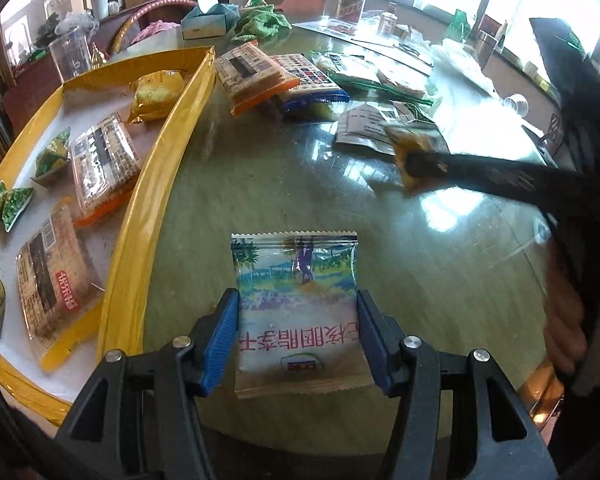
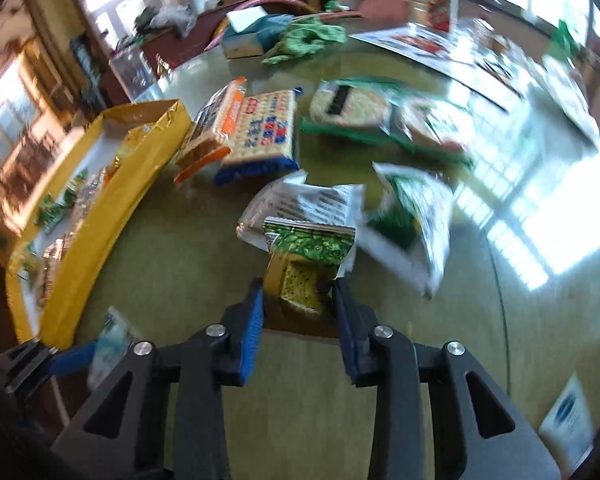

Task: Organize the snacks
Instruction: 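Hold white packet with left gripper while right gripper grasps green-topped snack bag, then lower both packets into the tray and open both grippers, then withdraw both grippers from the tray toward the remaining snacks, then grasp white-green granule sachet with right gripper while left gripper grasps clear packet, then carry both sachets over the tray and open both grippers to drop them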

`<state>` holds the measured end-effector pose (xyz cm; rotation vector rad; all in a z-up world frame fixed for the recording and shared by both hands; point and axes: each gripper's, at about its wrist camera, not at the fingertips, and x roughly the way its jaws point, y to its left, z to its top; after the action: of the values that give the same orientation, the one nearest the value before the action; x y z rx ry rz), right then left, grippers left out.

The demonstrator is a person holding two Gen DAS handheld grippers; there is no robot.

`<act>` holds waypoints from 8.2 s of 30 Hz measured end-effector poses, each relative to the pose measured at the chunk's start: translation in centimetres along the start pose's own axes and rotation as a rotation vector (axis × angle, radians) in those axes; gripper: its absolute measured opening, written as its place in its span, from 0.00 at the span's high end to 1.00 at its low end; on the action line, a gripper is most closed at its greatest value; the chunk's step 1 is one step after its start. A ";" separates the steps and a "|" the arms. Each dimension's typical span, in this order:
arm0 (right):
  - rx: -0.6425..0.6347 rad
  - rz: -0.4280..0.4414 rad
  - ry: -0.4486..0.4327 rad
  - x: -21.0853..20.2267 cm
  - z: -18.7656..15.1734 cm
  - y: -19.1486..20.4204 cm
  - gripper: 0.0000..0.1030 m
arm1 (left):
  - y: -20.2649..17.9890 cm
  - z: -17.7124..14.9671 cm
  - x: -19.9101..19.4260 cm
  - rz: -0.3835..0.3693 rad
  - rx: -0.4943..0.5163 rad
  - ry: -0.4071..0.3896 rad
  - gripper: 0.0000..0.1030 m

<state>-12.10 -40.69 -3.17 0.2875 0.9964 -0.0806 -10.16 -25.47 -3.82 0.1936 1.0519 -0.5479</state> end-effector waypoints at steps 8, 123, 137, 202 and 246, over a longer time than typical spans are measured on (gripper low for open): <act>0.169 0.114 -0.076 -4.0 -5.4 -1.0 0.66 | 0.8 -1.0 -0.8 -0.180 -0.045 0.010 0.48; 0.296 -0.161 0.030 2.7 4.9 -6.9 0.59 | 1.8 3.8 -4.5 -0.178 -0.104 -0.074 0.24; 0.428 -0.124 -0.049 -4.3 -5.0 -12.0 0.59 | -7.3 12.6 3.6 -0.031 0.431 -0.048 0.24; 0.230 -0.116 -0.084 -4.8 -5.9 -1.0 0.72 | 0.8 2.0 -3.8 -0.366 0.032 -0.084 0.91; -0.154 0.091 0.016 12.4 16.2 25.3 0.56 | 27.6 9.0 -2.9 -0.075 -0.430 -0.127 0.45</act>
<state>12.84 -20.13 -0.16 0.1921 0.9985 0.0806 9.91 -4.62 0.25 -0.2569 1.0315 -0.3844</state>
